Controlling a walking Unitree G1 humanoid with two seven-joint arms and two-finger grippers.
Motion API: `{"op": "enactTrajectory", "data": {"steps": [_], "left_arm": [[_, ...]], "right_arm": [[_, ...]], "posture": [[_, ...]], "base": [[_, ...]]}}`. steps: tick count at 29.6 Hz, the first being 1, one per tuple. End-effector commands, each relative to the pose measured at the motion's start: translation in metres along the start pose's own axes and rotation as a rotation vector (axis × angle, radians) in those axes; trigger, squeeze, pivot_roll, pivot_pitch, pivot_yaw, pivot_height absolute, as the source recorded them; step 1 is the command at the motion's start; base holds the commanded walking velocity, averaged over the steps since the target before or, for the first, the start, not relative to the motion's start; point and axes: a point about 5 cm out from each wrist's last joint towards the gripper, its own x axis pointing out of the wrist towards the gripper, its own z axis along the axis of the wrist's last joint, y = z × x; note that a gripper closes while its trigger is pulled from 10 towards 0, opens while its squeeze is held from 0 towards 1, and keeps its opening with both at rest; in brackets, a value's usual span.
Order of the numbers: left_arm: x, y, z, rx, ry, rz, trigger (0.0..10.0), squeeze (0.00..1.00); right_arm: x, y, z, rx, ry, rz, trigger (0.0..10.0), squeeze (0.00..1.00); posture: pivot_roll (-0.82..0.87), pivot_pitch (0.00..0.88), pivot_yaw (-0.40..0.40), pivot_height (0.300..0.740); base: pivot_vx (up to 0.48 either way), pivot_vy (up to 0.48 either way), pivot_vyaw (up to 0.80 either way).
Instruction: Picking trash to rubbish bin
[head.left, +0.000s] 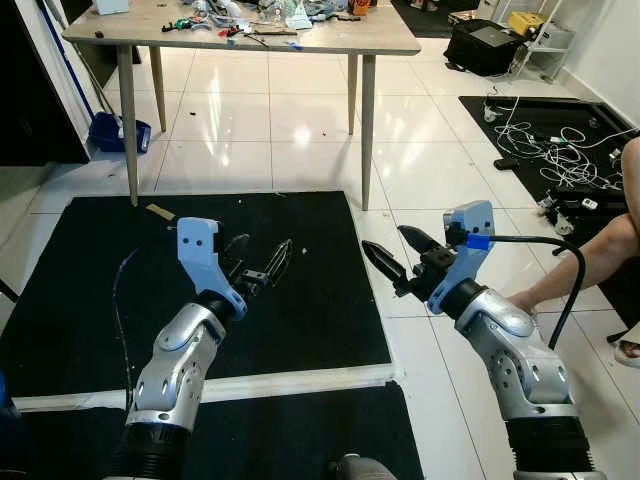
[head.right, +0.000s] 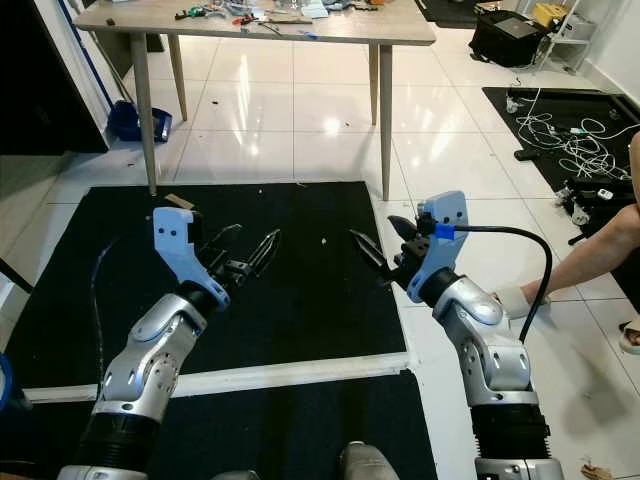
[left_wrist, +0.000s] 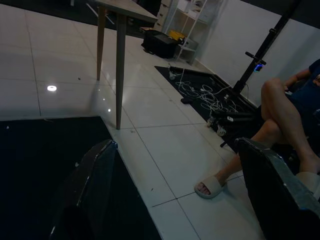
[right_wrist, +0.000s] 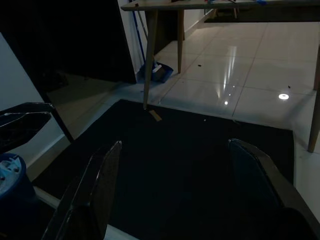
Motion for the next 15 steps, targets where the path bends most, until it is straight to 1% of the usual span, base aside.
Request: {"op": "enactTrajectory", "data": {"steps": [1, 15], "left_arm": [[0.0001, -0.0032, 0.0031, 0.008, -0.006, -0.021, 10.0, 0.0], [0.0004, -0.005, 0.0042, 0.013, -0.008, -0.032, 10.0, 0.0]], "right_arm": [[-0.0006, -0.0008, -0.0009, -0.004, -0.004, -0.009, 10.0, 0.0], [-0.0004, -0.0005, -0.0013, -0.007, -0.002, -0.01, 10.0, 0.0]], "posture": [[-0.08, 0.0, -0.029, 0.74], [-0.08, 0.0, -0.03, 0.74]], "base": [[0.315, 0.0, 0.0], [0.345, 0.0, 0.0]]}}
